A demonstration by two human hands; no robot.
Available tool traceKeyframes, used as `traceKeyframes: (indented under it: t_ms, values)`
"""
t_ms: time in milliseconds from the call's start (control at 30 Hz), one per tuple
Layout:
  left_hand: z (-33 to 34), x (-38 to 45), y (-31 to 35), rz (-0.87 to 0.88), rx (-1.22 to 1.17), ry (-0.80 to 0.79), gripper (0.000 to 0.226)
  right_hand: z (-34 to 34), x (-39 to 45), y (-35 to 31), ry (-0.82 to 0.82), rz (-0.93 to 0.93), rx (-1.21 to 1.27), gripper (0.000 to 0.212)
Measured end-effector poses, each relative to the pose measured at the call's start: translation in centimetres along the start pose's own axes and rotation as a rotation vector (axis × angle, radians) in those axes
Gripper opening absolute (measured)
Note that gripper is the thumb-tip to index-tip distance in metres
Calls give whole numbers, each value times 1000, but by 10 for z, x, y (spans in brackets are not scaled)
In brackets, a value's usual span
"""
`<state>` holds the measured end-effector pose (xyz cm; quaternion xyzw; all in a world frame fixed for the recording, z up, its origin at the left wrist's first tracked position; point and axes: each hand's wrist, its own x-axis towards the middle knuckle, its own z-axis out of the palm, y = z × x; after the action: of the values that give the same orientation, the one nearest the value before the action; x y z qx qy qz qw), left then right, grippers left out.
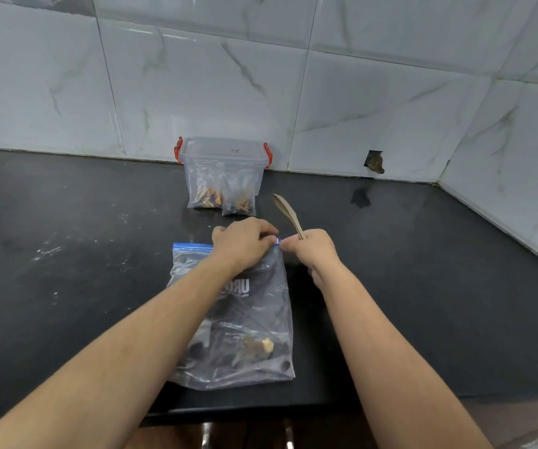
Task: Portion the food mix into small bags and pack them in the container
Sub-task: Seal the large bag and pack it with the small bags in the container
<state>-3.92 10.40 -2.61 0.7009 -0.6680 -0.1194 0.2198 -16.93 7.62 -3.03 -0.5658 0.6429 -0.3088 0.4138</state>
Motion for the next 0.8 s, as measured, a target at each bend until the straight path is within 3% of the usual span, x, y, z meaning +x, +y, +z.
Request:
traceKeyframes:
  t_ms: [167,367,500,600,800]
  values:
    - [-9,9,-7,-33,-108,17,9,-1,0,-3,-76,-73,105,22]
    - [-13,17,-12,51,-84,-125,8,2,-2,-5,-101,-142,23,20]
    - [-21,16,-8,129,-65,-116,10,-3,-5,-6,-134,-275,95,17]
    - [-24,12,-6,148,-48,-105,12,-2,-2,-5,-74,-308,54,17]
    - [-33,5,-16,130,11,-106,13,-5,5,-3,82,-178,57,17]
